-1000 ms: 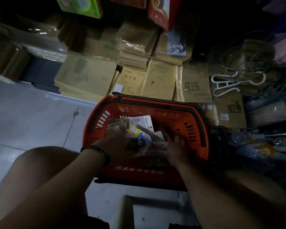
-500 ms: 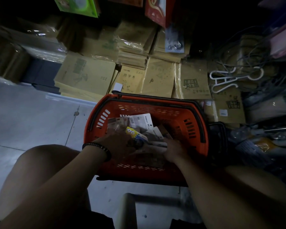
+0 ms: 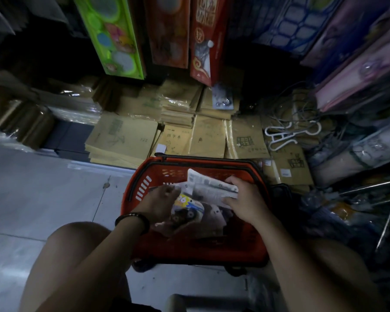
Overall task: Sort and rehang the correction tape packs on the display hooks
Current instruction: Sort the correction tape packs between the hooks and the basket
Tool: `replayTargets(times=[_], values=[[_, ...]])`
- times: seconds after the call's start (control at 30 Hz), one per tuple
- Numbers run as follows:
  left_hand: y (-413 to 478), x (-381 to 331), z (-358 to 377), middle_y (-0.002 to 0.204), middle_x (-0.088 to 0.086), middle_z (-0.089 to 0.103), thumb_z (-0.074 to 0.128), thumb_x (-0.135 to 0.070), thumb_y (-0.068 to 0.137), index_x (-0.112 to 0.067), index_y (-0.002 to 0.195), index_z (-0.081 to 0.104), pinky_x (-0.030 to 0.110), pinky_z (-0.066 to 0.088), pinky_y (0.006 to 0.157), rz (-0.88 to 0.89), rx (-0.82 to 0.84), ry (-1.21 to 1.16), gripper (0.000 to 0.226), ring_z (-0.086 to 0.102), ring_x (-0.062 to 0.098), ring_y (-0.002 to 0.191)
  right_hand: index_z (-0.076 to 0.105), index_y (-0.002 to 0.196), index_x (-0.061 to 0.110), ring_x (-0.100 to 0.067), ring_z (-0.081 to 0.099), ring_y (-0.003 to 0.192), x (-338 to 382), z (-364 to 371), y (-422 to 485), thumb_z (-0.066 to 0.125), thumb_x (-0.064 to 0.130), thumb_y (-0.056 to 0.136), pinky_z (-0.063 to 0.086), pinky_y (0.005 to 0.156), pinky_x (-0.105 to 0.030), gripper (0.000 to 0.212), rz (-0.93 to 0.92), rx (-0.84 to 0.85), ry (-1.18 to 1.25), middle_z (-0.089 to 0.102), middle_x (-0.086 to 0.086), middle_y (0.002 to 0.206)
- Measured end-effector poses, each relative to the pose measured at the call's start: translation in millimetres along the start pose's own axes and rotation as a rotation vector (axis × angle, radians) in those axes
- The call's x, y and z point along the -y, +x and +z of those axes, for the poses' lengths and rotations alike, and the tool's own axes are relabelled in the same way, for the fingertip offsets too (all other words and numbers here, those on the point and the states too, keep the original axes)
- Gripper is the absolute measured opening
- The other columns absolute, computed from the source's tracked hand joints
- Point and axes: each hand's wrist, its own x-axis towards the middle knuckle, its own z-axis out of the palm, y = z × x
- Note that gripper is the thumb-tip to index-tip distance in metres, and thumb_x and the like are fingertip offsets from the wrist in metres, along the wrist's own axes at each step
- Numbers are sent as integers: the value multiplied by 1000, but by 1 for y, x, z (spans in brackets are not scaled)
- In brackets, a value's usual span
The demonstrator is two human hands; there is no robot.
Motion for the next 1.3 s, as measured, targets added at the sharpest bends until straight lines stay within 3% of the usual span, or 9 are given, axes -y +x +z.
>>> replayTargets(times=[0.17,0.3,0.43,0.6,0.73,0.8,0.93,1.13,1.3], values=[[-11,4,-27,113,18,80,56,-84,88,-16,119,71,59,63,85,-282,34,-774,77,80,43,98,69,116,47,5,66,116,27,-18,-31,83,3,79,58,96,-31,59,-302,-6,231,71,27,123],[-25,5,-29,129,18,76,83,-60,79,-15,131,76,58,57,100,-233,249,-799,70,73,41,119,74,115,31,-2,63,127,46,-19,-46,72,-19,63,55,101,-29,72,-573,-162,262,68,21,132],[-37,2,-28,144,15,66,84,-42,77,-15,136,73,56,46,114,-94,367,-868,66,59,41,134,79,112,25,-11,61,129,53,-24,-45,76,-17,65,50,103,-28,63,-708,-409,188,63,9,138],[-50,-5,-21,133,19,73,76,-11,86,-25,130,75,52,67,77,90,427,-929,46,73,42,118,67,138,43,-22,54,138,50,-22,-48,72,-15,76,51,106,-44,85,-635,-538,127,44,6,153],[-56,-9,-11,123,20,77,79,-8,83,-20,128,77,43,67,69,135,399,-904,46,74,39,103,34,160,49,-5,40,150,52,-16,-55,76,-5,80,44,116,-35,105,-388,-532,192,37,24,161],[-53,-9,-10,128,24,74,77,-3,84,-13,135,71,45,67,74,175,385,-967,53,77,39,107,40,158,42,-4,52,140,61,-11,-60,69,2,94,44,114,-29,81,-252,-464,632,57,22,149],[-52,-8,-10,136,31,68,76,3,82,-10,139,65,50,63,89,219,329,-994,59,73,45,115,73,124,11,-37,65,126,83,-5,-68,62,16,101,46,110,-54,26,51,-297,1287,72,-19,130],[-72,-17,-29,133,29,70,85,0,79,-11,139,63,54,62,83,303,302,-1047,64,73,47,114,75,120,15,-44,67,120,103,-24,-82,72,28,92,48,105,-64,32,-37,-310,1185,77,-15,119],[-99,-28,-66,132,25,72,74,3,82,-16,141,60,62,63,82,346,103,-1070,63,73,49,113,70,123,29,-26,72,115,115,-76,-93,67,47,95,56,94,-46,34,-220,-456,990,77,-1,120]])
